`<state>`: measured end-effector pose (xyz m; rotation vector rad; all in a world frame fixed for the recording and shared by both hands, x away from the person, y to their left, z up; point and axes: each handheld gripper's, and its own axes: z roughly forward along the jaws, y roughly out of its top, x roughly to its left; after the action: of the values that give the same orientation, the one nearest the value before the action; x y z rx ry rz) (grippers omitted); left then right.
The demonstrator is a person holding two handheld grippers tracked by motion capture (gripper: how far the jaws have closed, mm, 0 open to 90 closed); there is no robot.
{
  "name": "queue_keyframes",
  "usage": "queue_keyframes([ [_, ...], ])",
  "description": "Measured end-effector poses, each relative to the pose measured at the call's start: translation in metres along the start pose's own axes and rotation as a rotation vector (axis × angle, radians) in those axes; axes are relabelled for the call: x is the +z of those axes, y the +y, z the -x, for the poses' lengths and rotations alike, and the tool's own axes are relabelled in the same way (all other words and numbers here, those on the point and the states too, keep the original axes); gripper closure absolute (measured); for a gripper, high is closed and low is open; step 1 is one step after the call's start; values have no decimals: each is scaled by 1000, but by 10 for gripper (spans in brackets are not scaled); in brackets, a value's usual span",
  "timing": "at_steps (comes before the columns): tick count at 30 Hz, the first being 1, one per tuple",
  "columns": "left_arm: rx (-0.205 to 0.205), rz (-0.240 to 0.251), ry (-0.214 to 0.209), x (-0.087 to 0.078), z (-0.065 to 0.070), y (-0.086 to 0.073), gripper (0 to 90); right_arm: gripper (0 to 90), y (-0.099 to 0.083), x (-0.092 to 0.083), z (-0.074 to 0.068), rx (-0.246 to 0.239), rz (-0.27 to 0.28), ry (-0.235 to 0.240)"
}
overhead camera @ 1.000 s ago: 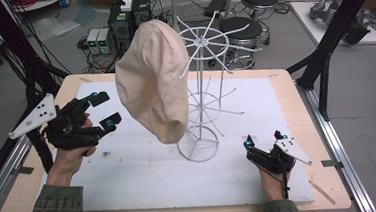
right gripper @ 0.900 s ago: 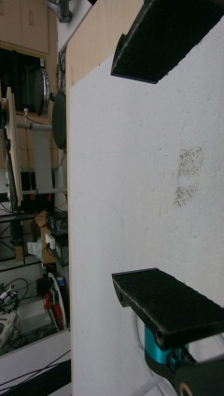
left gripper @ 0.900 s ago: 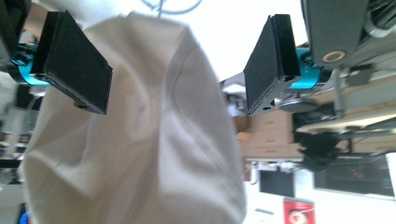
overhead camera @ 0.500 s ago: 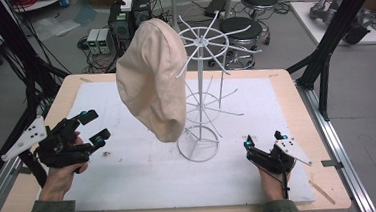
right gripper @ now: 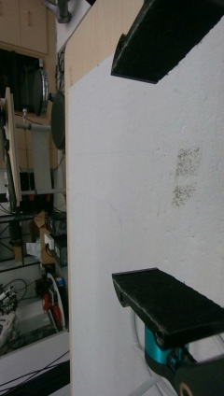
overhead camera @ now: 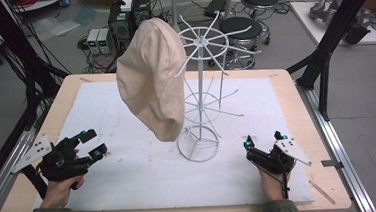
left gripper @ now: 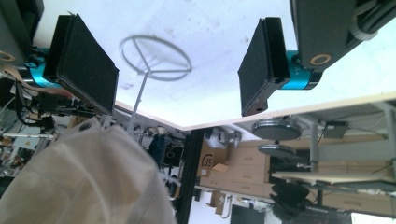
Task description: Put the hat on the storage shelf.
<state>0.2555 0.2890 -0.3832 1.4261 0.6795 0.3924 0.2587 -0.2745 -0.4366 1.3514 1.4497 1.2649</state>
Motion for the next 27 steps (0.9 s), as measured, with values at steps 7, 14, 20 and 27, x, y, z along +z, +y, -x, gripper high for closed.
queue_keyframes([
  [7, 16, -42, 113, -15, -7, -13, 273, 21, 0, 0, 0, 9, 1, -3],
  [14, 27, -17, 280, -24, -14, -28, 243, 21, 0, -2, 2, 19, 9, -31],
  [20, 59, 19, 441, -26, -17, -37, 233, 21, 0, -5, 3, 30, 12, -49],
  [27, 91, 34, 565, -25, -12, -46, 218, 21, 0, -6, 6, 36, 16, -53],
])
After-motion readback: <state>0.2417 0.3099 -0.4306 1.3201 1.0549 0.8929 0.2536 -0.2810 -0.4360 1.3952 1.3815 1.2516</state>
